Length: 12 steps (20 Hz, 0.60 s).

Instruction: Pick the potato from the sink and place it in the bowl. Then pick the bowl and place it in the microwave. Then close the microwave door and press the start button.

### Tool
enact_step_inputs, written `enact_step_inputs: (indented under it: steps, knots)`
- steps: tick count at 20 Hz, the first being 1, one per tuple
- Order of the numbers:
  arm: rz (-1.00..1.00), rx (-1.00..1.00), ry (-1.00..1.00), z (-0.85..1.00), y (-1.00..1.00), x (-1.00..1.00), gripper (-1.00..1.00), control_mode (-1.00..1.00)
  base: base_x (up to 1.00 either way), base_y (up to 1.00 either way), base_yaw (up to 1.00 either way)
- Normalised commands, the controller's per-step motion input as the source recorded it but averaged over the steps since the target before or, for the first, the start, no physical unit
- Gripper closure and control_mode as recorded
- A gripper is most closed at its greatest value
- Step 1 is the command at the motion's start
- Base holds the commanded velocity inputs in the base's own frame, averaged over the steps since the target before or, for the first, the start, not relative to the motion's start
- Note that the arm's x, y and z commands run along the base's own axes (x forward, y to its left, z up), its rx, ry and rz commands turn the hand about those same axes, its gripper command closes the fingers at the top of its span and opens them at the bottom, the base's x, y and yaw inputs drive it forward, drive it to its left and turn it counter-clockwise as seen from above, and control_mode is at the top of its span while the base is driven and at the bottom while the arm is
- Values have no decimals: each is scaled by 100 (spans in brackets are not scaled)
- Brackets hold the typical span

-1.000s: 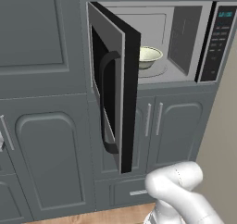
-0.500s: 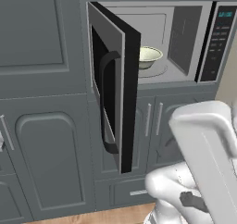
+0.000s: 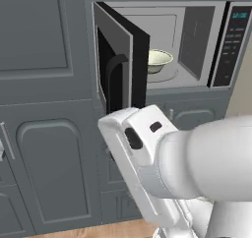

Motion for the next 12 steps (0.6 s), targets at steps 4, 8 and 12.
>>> enact_step_inputs:
  steps: [4,8,12]
  knots:
    - [-19,-6,1,-29,48,100,-100,-100,0,0,0]
    - [-16,-2,0,-24,11,95,-100,-100,0,0,0]
    - [-15,-6,0,-25,14,98,-100,-100,0,0,0]
